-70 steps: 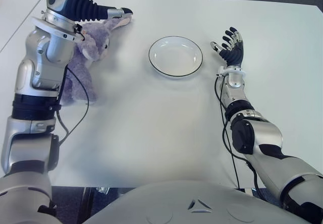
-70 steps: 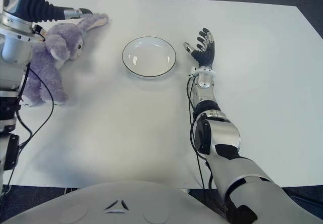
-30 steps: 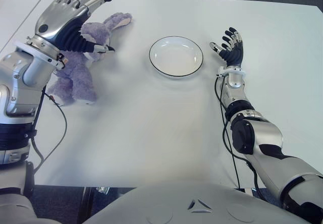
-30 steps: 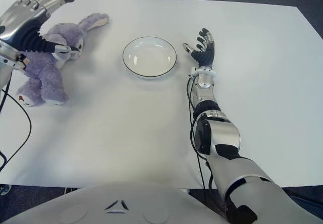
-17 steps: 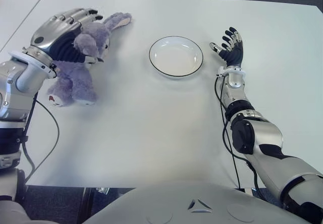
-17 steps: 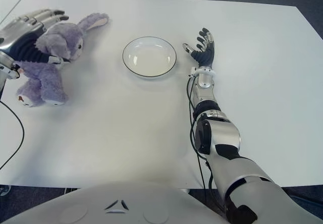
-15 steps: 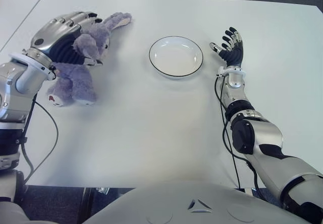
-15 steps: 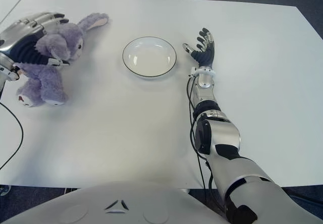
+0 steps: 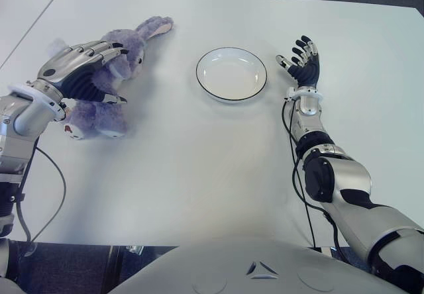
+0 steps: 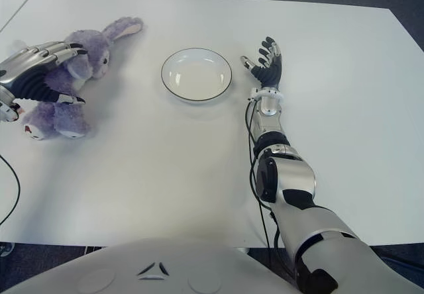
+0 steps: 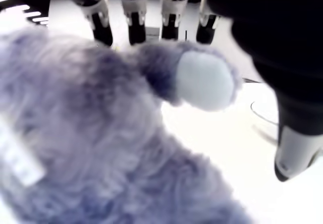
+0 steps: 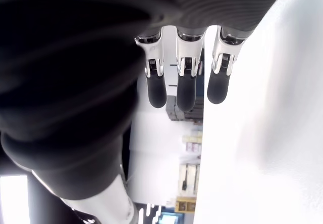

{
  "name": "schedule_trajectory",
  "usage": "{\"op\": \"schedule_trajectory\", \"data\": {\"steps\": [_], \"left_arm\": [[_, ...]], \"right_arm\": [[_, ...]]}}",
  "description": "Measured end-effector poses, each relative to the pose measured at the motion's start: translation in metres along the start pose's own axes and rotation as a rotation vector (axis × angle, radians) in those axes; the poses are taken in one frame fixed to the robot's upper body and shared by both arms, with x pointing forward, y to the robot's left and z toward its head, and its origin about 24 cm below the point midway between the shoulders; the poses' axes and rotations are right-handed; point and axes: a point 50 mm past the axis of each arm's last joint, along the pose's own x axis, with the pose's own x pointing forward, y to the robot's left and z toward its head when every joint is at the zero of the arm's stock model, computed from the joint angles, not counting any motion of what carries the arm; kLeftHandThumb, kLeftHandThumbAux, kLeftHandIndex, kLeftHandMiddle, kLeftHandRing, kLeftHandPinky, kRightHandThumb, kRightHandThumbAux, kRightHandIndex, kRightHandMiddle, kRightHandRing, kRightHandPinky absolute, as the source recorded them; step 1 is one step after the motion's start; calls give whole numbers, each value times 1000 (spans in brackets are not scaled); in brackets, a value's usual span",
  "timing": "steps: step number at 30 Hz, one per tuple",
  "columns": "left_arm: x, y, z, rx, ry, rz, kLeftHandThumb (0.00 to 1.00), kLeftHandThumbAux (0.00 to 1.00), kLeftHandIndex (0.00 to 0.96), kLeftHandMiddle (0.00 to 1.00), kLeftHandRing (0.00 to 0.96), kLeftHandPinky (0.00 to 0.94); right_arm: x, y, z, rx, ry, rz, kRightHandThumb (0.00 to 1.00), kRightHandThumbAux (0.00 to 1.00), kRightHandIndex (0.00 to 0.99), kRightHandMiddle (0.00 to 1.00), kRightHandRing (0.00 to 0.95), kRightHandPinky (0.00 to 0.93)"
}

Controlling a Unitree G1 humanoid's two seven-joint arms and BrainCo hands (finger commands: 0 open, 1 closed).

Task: Put the doll into the plate.

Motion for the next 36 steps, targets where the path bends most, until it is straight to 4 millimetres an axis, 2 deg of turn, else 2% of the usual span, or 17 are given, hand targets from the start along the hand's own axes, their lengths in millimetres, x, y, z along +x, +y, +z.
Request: {"op": "schedule_trajectory", "data": {"steps": [15, 28, 36], "left_arm": [[-5, -1, -18, 54, 88, 23, 0, 594, 0, 0, 0, 0], [-5, -4, -23, 96, 121, 44, 0, 620, 24, 0, 0, 0], [-2, -5, -25, 126, 136, 48, 0, 687, 19, 0, 0, 0]], "right_arm": [[0, 0, 0, 0, 1, 1, 250, 941, 124, 155, 152, 200], [0, -1, 0, 0, 1, 1, 278, 949, 125, 155, 154, 199], [0, -1, 0, 2, 2, -1, 311, 960, 131, 160, 157, 202]]}}
